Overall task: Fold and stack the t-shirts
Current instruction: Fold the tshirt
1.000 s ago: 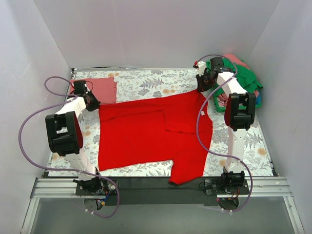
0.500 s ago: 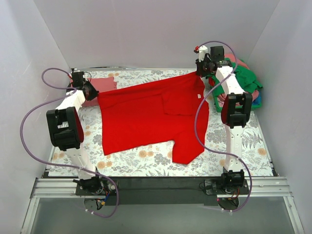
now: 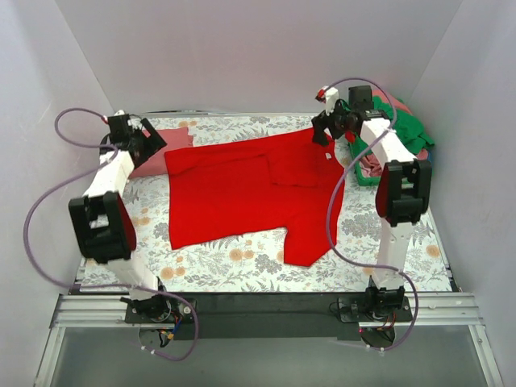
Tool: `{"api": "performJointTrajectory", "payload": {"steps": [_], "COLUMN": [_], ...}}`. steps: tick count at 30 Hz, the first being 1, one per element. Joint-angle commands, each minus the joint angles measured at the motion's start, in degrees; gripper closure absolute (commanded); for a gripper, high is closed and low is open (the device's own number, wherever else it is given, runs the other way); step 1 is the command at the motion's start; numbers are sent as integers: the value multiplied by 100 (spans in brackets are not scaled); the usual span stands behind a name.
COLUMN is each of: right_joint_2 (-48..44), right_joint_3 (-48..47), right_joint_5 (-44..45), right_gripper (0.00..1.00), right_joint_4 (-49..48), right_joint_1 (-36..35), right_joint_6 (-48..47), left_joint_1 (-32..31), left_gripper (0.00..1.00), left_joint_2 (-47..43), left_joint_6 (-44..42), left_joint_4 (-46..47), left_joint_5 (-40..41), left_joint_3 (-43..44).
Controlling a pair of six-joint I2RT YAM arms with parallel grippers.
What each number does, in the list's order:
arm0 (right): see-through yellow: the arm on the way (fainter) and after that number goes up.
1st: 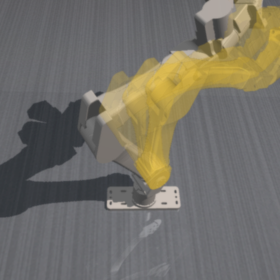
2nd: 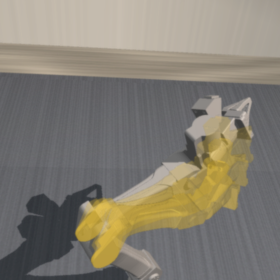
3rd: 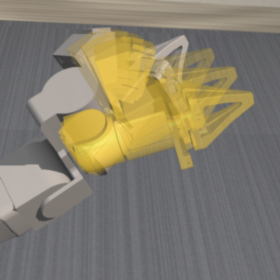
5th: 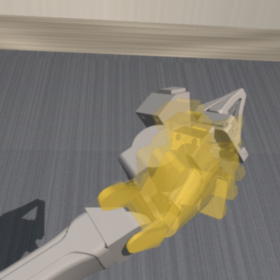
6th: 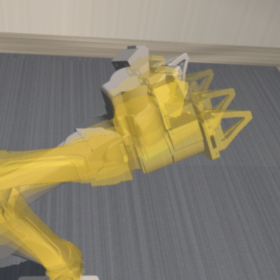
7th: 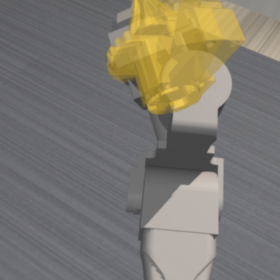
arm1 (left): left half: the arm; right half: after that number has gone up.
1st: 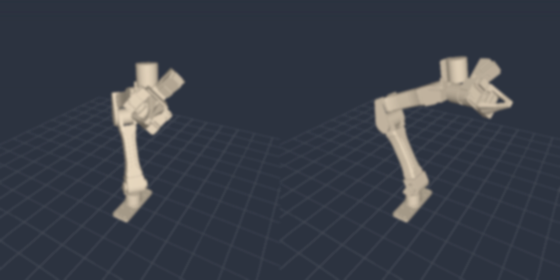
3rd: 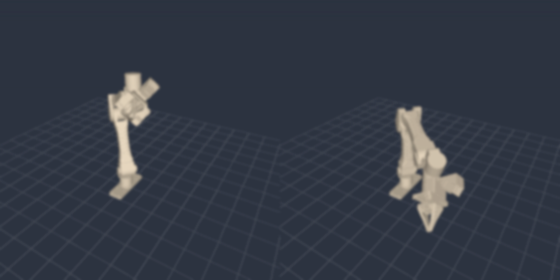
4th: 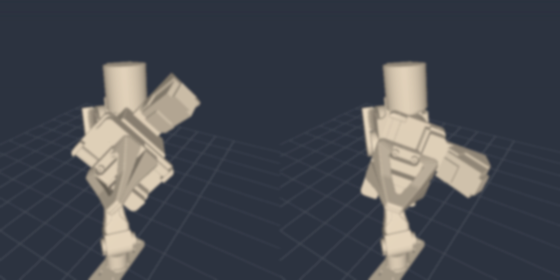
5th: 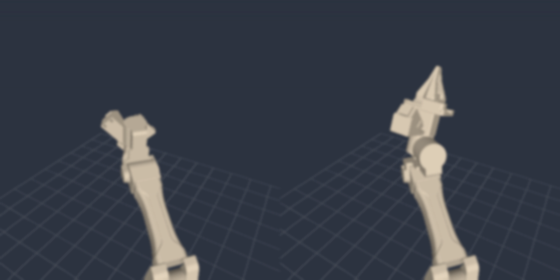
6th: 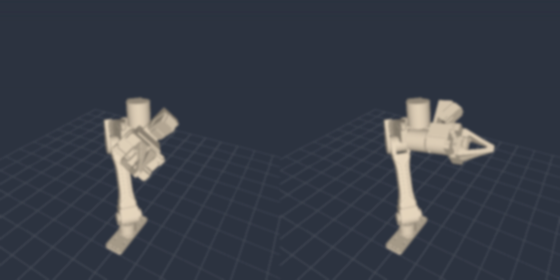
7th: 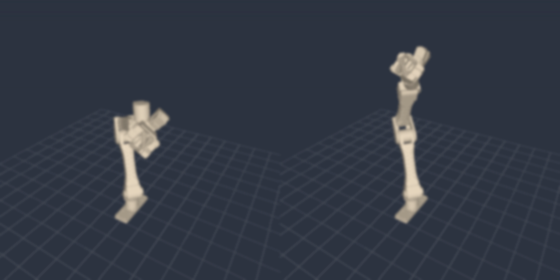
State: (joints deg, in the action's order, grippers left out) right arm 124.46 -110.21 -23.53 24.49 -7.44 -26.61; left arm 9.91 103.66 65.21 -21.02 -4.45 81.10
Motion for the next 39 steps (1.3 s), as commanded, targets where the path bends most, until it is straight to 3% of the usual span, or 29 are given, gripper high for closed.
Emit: {"api": "performJointTrajectory", "payload": {"steps": [1, 2, 4, 6, 9, 12, 17, 25, 31, 39], "right_joint_2": [-1343, -1781, -2249, -2943, -3787, -4359, -4589, -4308, -4246, -4238], "right_joint_3": [806, 1496, 2281, 3507, 4854, 5587, 5792, 5739, 5722, 5757], "right_joint_5": [-2002, -2703, -3208, -3597, -3317, -3114, -3124, -2789, -2753, -2771], "right_gripper": [9, 7, 6, 5, 5, 6, 10, 16, 18, 18], "right_joint_4": [511, 739, 1547, 2092, 2341, 2262, 1972, 1831, 1831, 1857], "right_joint_1": [15, -3, -20, -108, -450, -767, -767, -741, -653, -548], "right_joint_6": [-1308, -1773, -3239, -4729, -5152, -5117, -4600, -4256, -4168, -4150], "left_joint_1": [28, 37, 37, 37, -42, -208, -648, -1184, -1211, -1211], "left_gripper": [15, 14, 15, 27, 36, 37, 40, 46, 50, 62], "left_joint_2": [-1554, -1742, -2085, -2454, -3095, -3588, -3510, -3493, -3379, -2491], "left_joint_6": [70, 132, 455, 650, 1326, 2072, 3258, 3990, 4087, 4079], "left_joint_4": [-25, -69, -297, -708, -1297, -2148, -3188, -3576, -3454, -2821], "left_joint_5": [-600, -1019, -1373, -1743, -1192, -342, 294, 637, 972, 1297], "left_joint_3": [-943, -1469, -1990, -2563, -3143, -3346, -3601, -4049, -4190, -4129]}}
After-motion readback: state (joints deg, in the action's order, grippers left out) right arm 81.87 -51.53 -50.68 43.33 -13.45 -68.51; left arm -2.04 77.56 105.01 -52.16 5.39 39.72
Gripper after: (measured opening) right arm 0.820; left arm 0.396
